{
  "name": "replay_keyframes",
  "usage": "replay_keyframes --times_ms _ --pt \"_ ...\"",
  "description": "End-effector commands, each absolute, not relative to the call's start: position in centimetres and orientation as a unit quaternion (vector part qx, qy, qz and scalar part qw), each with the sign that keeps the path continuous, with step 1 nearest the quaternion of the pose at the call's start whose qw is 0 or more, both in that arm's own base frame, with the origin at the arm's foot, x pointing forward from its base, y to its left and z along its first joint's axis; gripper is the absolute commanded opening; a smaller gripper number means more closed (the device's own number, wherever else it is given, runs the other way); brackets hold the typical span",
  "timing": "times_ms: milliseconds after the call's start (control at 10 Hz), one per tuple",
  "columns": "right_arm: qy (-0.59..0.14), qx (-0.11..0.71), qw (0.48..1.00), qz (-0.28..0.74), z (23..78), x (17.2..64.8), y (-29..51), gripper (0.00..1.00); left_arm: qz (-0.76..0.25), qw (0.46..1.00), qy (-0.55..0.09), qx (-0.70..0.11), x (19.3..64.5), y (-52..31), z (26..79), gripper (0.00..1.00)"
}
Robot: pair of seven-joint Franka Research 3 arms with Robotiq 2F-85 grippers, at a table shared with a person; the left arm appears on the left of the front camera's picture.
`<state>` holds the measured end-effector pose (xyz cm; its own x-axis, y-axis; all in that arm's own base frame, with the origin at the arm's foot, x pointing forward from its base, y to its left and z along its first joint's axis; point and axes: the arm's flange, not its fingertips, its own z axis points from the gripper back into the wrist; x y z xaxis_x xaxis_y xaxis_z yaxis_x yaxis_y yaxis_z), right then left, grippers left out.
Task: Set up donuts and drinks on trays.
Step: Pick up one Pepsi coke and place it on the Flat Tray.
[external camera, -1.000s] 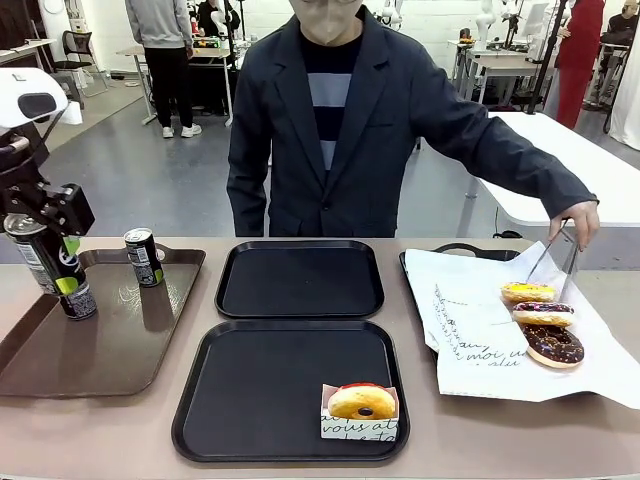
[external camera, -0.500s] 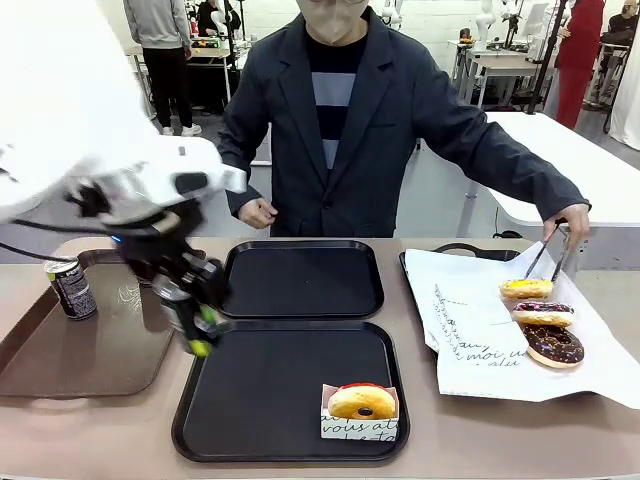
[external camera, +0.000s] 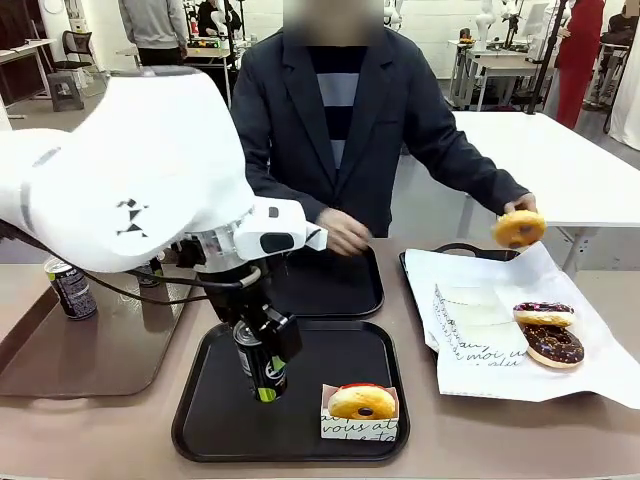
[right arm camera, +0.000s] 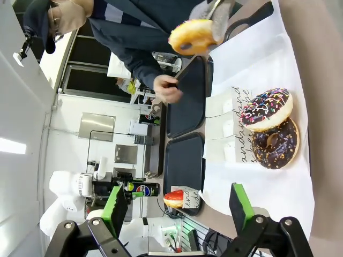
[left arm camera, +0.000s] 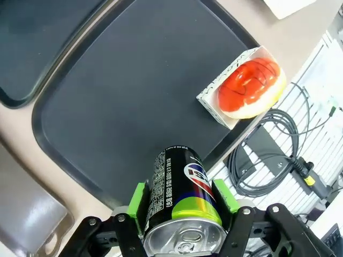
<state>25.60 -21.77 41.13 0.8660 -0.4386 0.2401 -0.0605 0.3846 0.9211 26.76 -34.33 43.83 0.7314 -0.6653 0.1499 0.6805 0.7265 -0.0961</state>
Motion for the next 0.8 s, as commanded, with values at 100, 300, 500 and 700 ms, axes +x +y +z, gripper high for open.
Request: replay_keyframes --times_ms 100,300,500,700 --pt "-0.243 0.549 0.792 -0.112 41.0 25.9 -21.9 1.0 -0.367 0.924 -0.074 -0.075 28.1 -33.1 42.2 0.6" --pt "-0.243 0.549 0.792 -0.112 41.0 25.9 -21.9 1.0 -0.348 0.934 -0.061 -0.048 29.5 -32.4 40.7 0.6" --pt "-0.243 0.549 0.792 -0.112 41.0 25.9 -21.9 1.0 -0.34 0.939 -0.051 -0.032 30.4 -31.7 39.8 0.6" --pt "-0.243 0.549 0.792 -0.112 41.0 25.9 -21.9 1.0 -0.337 0.94 -0.046 -0.028 30.8 -31.5 39.1 0.6"
